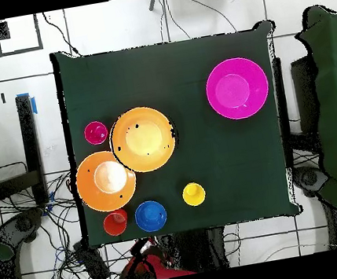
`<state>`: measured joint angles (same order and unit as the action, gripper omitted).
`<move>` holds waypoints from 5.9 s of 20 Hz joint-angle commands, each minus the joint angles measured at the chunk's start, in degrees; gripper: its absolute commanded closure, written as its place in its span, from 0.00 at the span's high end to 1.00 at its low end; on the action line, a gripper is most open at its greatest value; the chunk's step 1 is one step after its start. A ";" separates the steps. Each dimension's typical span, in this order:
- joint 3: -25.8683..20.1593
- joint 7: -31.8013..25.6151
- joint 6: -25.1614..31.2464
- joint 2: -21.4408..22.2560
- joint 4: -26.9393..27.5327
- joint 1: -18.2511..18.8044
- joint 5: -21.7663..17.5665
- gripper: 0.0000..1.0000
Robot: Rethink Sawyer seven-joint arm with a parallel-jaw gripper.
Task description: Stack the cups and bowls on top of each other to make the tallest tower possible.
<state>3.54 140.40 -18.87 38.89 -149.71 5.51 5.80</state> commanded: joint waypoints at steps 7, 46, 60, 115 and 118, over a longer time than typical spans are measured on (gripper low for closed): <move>-2.48 2.20 4.71 3.46 6.13 4.69 -4.74 1.00; -4.33 5.92 -9.93 -8.66 16.02 9.89 -17.72 1.00; -4.74 6.63 -12.60 -11.45 17.63 9.48 -17.91 1.00; -0.53 3.97 -18.14 -17.88 19.01 5.70 -23.24 1.00; -0.33 3.88 -17.92 -18.04 19.38 5.65 -23.34 1.00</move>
<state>6.48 140.40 -39.37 20.94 -136.65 12.51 -16.48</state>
